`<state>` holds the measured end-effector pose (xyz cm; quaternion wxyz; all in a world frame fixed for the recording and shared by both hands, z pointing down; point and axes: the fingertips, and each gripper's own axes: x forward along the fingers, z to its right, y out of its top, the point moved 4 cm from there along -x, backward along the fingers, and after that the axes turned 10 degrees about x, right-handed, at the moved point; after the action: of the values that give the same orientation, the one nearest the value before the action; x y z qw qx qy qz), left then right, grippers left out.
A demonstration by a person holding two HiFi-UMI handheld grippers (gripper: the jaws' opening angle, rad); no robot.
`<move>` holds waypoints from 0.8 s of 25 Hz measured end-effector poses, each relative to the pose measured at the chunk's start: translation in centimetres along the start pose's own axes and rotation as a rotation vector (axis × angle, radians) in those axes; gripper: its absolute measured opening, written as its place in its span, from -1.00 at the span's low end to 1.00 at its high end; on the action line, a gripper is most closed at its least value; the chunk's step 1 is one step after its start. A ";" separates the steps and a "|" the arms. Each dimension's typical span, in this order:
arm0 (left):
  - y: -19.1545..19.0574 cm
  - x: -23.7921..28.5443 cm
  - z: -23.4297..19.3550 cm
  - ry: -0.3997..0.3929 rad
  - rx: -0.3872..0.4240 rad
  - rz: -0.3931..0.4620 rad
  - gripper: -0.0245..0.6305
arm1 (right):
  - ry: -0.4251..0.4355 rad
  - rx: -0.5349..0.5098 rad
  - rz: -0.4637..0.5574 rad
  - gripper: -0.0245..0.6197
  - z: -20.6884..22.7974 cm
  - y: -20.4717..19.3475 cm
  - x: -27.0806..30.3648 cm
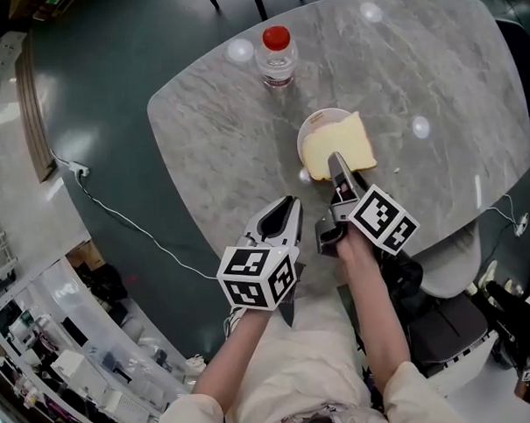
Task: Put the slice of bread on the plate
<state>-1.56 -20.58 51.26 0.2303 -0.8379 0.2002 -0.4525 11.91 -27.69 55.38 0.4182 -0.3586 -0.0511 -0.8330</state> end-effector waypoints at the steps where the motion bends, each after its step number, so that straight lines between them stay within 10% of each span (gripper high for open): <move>1: -0.1 0.0 0.0 -0.001 0.000 -0.001 -0.78 | -0.018 -0.036 -0.004 -0.63 0.0 0.0 -0.1; 5: -0.3 -0.2 0.5 -0.010 0.012 -0.010 -0.78 | -0.071 -0.190 -0.046 -0.16 0.0 0.0 -0.1; 20: -1.1 -1.2 0.4 -0.012 0.004 -0.012 -0.78 | -0.176 -0.584 -0.279 0.19 0.7 -2.8 -0.1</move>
<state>-1.69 -18.92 50.86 0.2303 -0.8412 0.1931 -0.4494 10.32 -25.58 56.44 0.1735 -0.5232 0.1053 -0.8277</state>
